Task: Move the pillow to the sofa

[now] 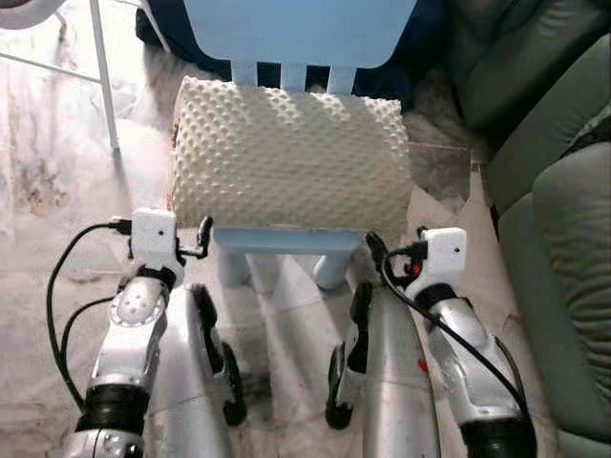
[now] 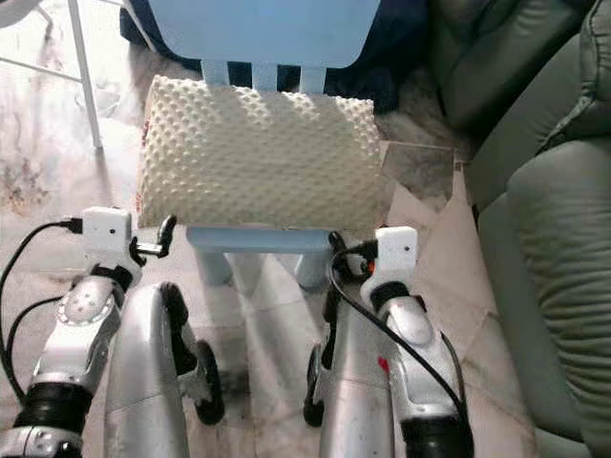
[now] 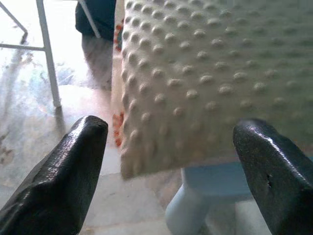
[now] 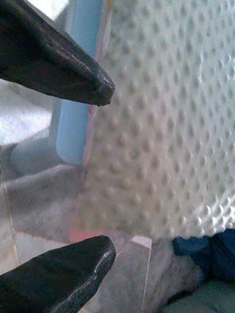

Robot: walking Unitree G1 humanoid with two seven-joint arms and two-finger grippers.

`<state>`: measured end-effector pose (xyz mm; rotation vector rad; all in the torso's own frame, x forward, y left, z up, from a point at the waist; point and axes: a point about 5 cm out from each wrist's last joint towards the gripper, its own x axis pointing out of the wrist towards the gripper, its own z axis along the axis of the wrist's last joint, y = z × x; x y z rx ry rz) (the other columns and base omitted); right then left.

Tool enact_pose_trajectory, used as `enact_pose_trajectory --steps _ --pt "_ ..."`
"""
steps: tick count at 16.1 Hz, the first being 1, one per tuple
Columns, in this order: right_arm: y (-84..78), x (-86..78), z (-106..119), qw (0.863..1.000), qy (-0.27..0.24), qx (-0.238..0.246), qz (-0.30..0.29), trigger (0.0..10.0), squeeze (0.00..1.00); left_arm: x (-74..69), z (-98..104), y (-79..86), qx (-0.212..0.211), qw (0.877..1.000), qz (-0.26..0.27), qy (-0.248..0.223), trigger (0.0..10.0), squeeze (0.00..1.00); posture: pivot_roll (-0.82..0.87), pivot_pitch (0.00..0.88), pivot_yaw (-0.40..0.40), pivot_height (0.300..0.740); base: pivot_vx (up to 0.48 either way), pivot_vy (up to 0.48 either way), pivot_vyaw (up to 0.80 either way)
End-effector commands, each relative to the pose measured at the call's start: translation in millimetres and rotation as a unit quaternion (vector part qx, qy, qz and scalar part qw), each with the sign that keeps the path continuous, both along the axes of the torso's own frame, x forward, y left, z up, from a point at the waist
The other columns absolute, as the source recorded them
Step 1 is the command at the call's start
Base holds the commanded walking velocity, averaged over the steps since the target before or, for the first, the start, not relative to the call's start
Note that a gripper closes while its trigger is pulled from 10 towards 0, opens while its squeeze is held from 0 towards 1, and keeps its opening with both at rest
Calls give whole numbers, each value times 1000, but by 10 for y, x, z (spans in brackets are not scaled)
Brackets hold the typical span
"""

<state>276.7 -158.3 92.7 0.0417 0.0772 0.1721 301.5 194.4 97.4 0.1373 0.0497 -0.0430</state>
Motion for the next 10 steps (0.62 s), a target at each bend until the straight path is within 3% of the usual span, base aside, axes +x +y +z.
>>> enact_pose_trajectory --steps 1,6,10 --pt "-30 -33 -28 1000 6 3 -7 10000 0 -28 -43 13 4 1000 3 9 10000 0 -86 305 -71 500 244 0 0" --pt "-19 -21 -35 1000 8 1 -3 10000 0 -33 -43 7 4 1000 -3 9 10000 0 -83 304 -71 500 262 0 0" --pt "-9 -27 -44 1000 10 5 2 10000 0 -52 -49 3 1 1000 3 7 10000 0 -82 311 -75 500 0 0 0"
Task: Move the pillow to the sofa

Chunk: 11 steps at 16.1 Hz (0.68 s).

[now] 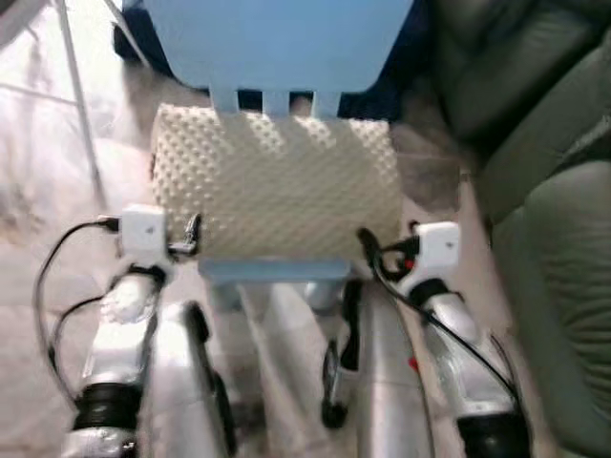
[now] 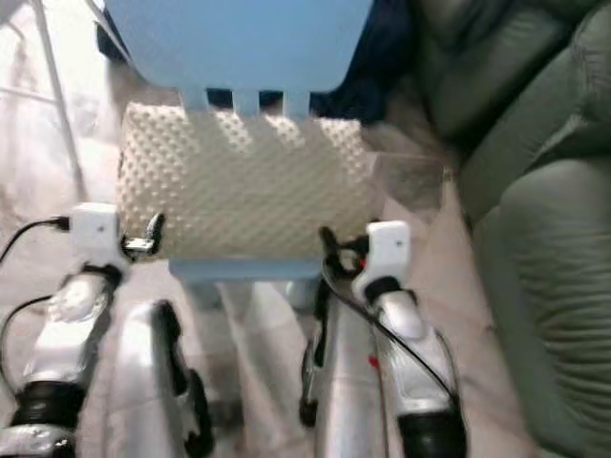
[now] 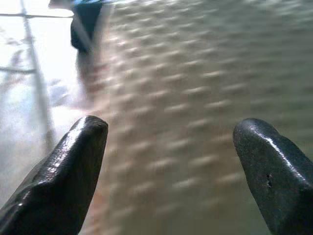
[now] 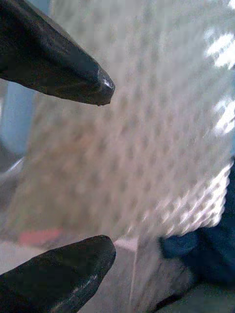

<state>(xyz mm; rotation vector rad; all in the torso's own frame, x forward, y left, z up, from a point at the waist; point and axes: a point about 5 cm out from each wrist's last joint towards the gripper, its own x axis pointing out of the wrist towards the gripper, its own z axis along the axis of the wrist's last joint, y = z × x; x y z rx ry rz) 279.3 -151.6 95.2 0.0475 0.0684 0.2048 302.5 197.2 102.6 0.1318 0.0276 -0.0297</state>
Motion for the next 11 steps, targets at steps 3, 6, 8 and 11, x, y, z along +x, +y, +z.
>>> enact_pose_trajectory --steps 3,6,8,11 --pt "-74 -55 -89 1000 18 4 -16 10000 0 9 -164 55 12 1000 -4 26 10000 0 -76 326 -80 470 0 0 0" --pt "-81 -5 -61 1000 15 3 -14 10000 0 104 -48 116 19 1000 4 6 10000 0 -75 355 -77 470 0 0 0" --pt "-113 105 -7 1000 2 -7 -12 10000 0 187 83 115 22 999 6 -22 10000 0 -83 377 -76 470 0 0 0" --pt "-113 348 82 1000 -12 -20 -10 10000 0 345 190 95 17 999 12 -37 10000 0 -80 392 -82 470 0 0 0"
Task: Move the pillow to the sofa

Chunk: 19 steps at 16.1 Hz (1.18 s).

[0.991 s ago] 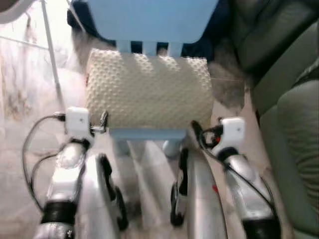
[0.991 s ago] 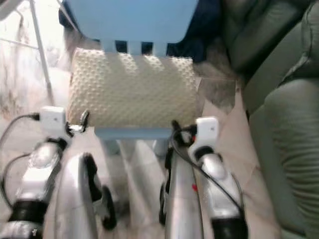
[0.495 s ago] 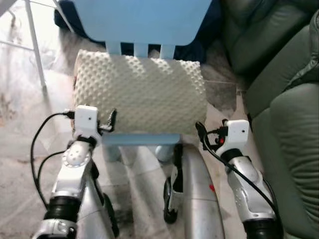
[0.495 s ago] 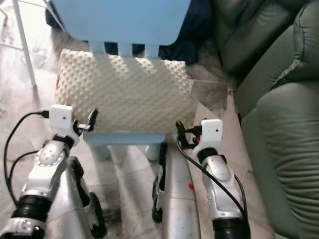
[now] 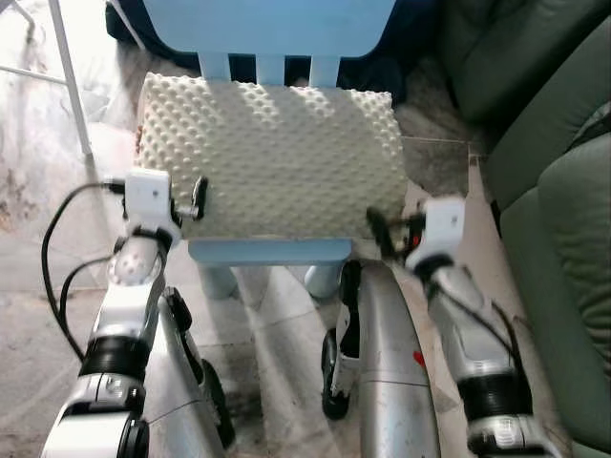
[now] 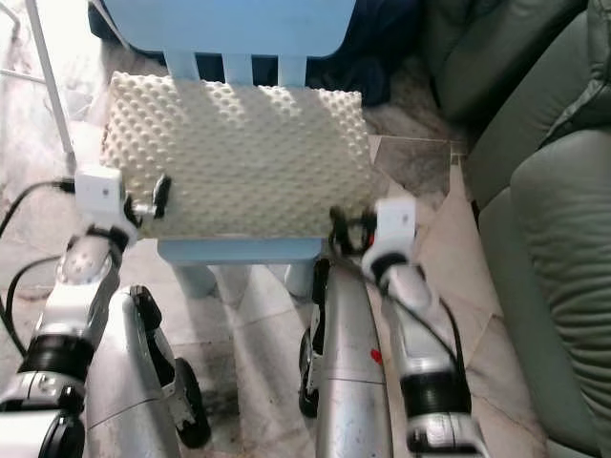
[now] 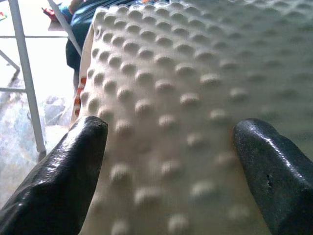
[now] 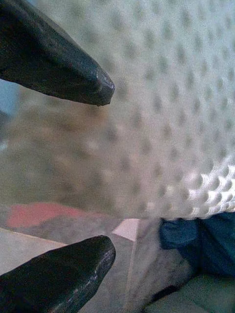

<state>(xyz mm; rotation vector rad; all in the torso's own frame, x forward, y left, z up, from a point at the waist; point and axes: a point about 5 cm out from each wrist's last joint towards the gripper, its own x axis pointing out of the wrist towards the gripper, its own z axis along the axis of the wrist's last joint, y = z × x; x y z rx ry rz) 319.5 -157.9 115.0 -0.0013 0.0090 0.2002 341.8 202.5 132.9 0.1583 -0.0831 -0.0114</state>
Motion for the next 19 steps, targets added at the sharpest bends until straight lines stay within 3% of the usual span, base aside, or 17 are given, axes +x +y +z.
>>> enact_pose_trajectory --steps 1,4,5,7,10,11,12,13,16,19 --pt "-36 -2 -88 1000 15 -1 -3 10000 0 -9 -65 42 1 1000 10 12 10000 0 -76 400 -82 470 0 0 0" --pt "24 165 0 1000 8 9 13 10000 0 92 86 41 -13 1000 18 -12 10000 0 -70 409 -82 470 0 0 0" --pt "113 262 -4 999 22 33 28 10000 0 148 79 20 -24 1000 13 -7 10000 0 -69 410 -82 470 0 0 0" --pt "214 319 19 998 20 42 46 10000 0 190 54 -53 -38 999 -10 3 10000 0 -67 407 -81 470 0 0 0" --pt "365 403 -100 996 70 55 29 10000 0 242 -132 -234 -58 996 -30 56 10000 0 -71 388 -86 470 0 0 0" --pt "458 396 -180 993 97 53 38 10000 0 227 -248 -326 -63 994 -43 82 7765 0 -70 382 -87 470 0 0 0" --pt "484 391 -212 992 105 56 37 10000 0 218 -281 -359 -69 993 -48 85 4196 0 -71 380 -89 470 0 0 0" --pt "531 382 -230 990 110 81 37 0 0 204 -331 -400 -74 991 -51 95 0 0 -74 375 -92 470 0 0 0" --pt "655 380 -269 987 124 89 55 0 0 199 -387 -474 -82 989 -62 103 0 0 -79 358 -97 470 0 0 0" --pt "631 407 -269 987 126 86 53 0 0 209 -393 -465 -89 989 -60 103 0 0 -87 347 -103 470 0 0 0"
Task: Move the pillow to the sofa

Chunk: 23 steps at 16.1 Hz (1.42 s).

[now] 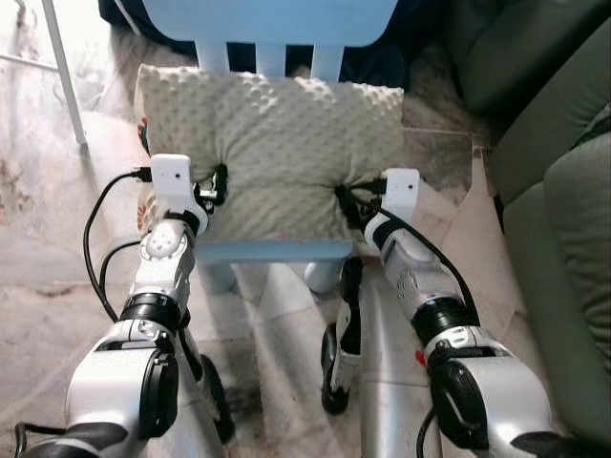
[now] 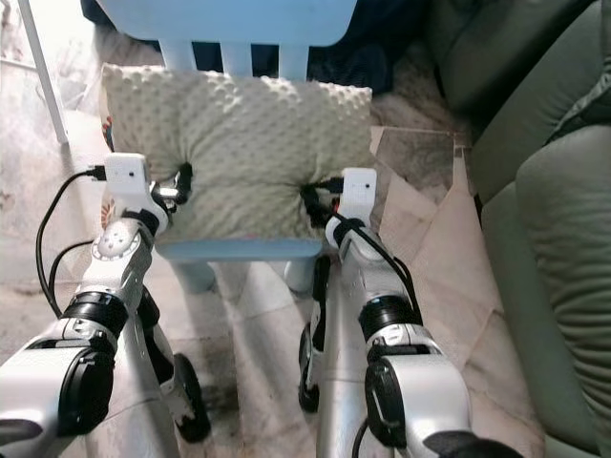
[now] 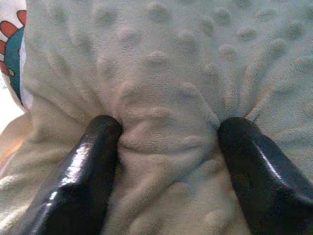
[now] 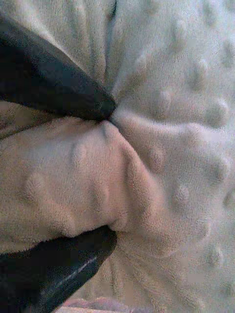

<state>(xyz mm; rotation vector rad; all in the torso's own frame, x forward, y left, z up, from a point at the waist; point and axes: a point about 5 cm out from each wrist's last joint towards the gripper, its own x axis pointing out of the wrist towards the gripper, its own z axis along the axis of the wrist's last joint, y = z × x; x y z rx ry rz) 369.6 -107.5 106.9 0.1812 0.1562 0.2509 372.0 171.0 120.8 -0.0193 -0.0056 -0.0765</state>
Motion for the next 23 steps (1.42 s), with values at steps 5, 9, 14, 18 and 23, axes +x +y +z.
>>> enact_pose_trajectory --steps 5,9,14,18,23 --pt "11 -68 -200 999 46 -5 24 0 0 -100 -296 -174 -7 998 -31 58 0 0 -100 332 -115 470 0 0 0" --pt "1 -62 -209 998 49 -11 26 0 0 -97 -302 -168 -9 998 -27 59 0 0 -105 327 -117 470 0 0 0" --pt "9 -82 -245 998 51 -15 32 0 0 -81 -278 -119 -13 998 -19 56 0 0 -106 323 -116 470 0 0 0" --pt "-89 -78 -232 999 34 -13 8 0 0 -114 -255 4 1 999 -30 35 0 0 -94 256 -87 470 0 0 0" --pt "-221 -248 -289 999 -34 -8 -35 0 0 -274 -137 83 26 997 -45 -57 0 0 -60 121 -65 470 0 0 0"
